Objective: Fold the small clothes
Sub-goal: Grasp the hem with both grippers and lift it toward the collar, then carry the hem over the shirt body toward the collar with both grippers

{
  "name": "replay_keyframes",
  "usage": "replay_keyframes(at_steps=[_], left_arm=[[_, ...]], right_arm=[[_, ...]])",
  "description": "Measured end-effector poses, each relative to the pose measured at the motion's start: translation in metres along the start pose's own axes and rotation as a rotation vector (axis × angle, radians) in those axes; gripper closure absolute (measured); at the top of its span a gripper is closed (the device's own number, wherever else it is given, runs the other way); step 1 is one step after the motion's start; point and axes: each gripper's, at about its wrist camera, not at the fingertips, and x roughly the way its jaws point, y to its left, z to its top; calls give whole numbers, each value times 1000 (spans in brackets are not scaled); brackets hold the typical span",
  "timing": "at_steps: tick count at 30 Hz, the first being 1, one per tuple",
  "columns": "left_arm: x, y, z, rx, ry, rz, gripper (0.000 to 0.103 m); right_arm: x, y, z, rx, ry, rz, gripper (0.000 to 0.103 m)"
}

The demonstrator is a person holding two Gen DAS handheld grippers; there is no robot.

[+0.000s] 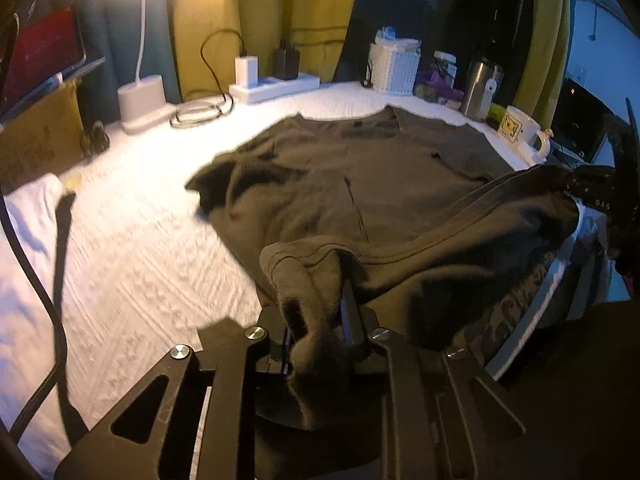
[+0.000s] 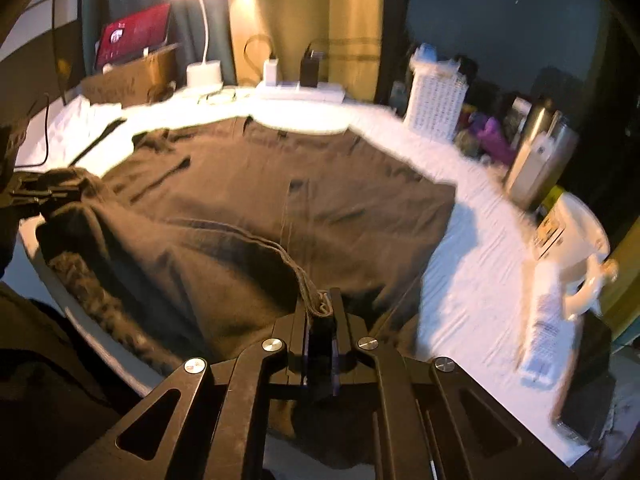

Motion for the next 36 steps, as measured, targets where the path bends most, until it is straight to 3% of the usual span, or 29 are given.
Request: replay_keyframes(at_steps=[9, 24, 29, 36], left_arm=[[-17, 1, 30, 30, -97, 58, 86], [-10, 3, 88, 99, -231, 164, 86], [2, 10, 106, 98, -237, 180, 86], [33, 24, 122, 113, -187, 193, 86]], right_arm=[[-18, -13, 40, -30, -112, -57, 96], [2, -38, 101, -14, -229, -115, 96], [16, -46, 120, -7, -241, -119, 96], [51, -57, 130, 14, -205, -113, 96]])
